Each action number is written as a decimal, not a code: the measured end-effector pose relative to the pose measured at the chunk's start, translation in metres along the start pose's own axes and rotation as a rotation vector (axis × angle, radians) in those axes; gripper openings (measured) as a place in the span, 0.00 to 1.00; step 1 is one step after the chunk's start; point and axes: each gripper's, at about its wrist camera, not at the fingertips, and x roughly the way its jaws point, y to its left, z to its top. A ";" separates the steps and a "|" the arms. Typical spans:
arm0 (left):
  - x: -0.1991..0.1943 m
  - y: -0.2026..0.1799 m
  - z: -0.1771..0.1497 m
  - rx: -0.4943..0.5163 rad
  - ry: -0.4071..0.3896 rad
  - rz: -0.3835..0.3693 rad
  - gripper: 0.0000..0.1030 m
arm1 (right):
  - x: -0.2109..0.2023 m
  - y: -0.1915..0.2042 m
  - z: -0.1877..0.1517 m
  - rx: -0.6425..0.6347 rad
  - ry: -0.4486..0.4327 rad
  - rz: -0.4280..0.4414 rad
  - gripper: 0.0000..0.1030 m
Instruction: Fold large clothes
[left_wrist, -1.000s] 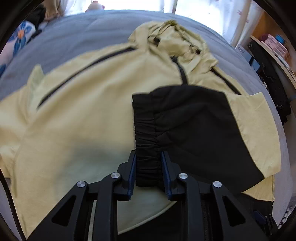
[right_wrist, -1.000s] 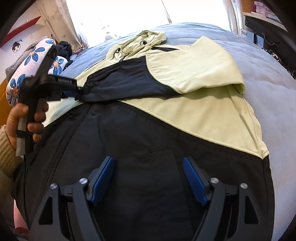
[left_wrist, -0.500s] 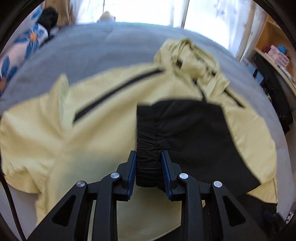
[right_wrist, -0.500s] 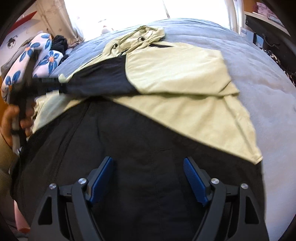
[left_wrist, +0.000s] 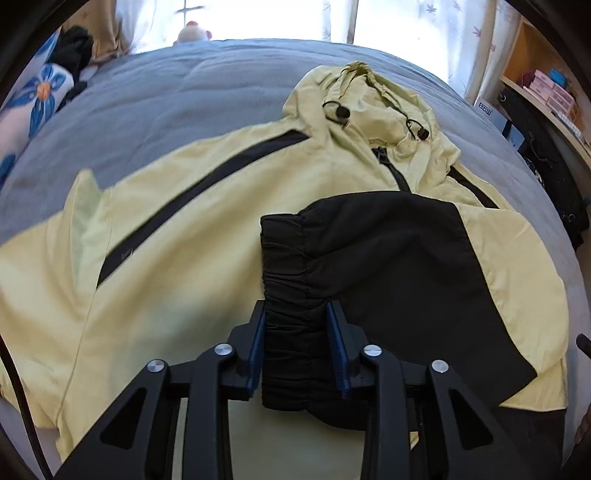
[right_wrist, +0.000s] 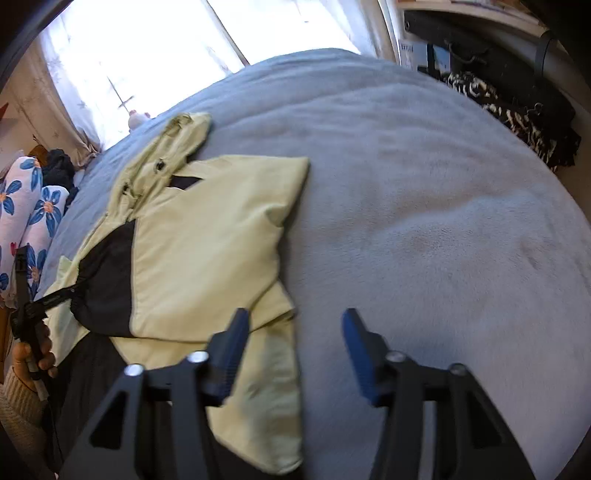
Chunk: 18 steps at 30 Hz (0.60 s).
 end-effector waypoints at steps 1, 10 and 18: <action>0.001 -0.002 0.003 0.000 -0.002 0.001 0.26 | 0.007 0.000 0.002 -0.009 0.011 -0.010 0.43; 0.008 0.010 0.017 -0.106 -0.003 -0.023 0.26 | 0.039 0.008 0.006 -0.051 0.074 0.093 0.43; 0.005 0.009 0.014 -0.102 -0.002 0.006 0.26 | 0.044 0.025 0.003 -0.118 0.096 0.071 0.08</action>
